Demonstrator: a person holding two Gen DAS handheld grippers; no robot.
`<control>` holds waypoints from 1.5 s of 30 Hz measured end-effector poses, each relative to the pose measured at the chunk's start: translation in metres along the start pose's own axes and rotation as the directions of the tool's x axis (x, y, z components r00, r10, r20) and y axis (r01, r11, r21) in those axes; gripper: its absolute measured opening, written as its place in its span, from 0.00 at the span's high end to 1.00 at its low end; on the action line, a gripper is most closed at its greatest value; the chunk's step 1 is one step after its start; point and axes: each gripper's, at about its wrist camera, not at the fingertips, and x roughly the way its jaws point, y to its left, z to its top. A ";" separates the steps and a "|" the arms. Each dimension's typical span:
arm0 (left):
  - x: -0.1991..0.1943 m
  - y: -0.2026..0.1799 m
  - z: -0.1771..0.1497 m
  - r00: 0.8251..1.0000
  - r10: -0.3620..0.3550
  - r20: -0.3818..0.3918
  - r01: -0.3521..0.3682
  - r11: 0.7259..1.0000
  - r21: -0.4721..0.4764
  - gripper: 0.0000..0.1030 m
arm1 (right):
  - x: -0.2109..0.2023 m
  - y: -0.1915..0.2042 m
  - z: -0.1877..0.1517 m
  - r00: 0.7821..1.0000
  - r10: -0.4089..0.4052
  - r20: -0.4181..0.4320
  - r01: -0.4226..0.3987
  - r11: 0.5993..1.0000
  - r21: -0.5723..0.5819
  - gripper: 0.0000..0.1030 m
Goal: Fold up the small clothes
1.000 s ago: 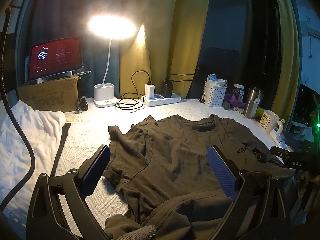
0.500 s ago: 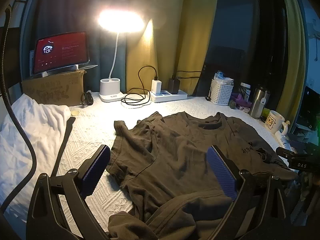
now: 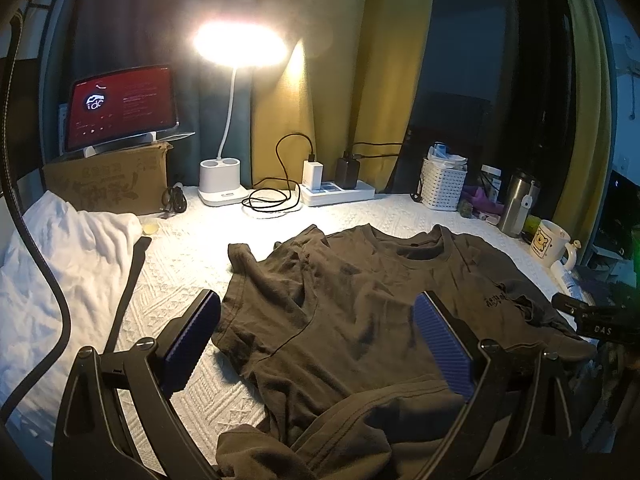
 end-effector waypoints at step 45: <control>0.135 -0.005 0.039 0.977 0.027 -0.213 -0.031 0.999 -0.013 0.06 | 0.144 -0.105 0.057 0.981 0.023 -0.193 0.005 0.990 0.142 0.88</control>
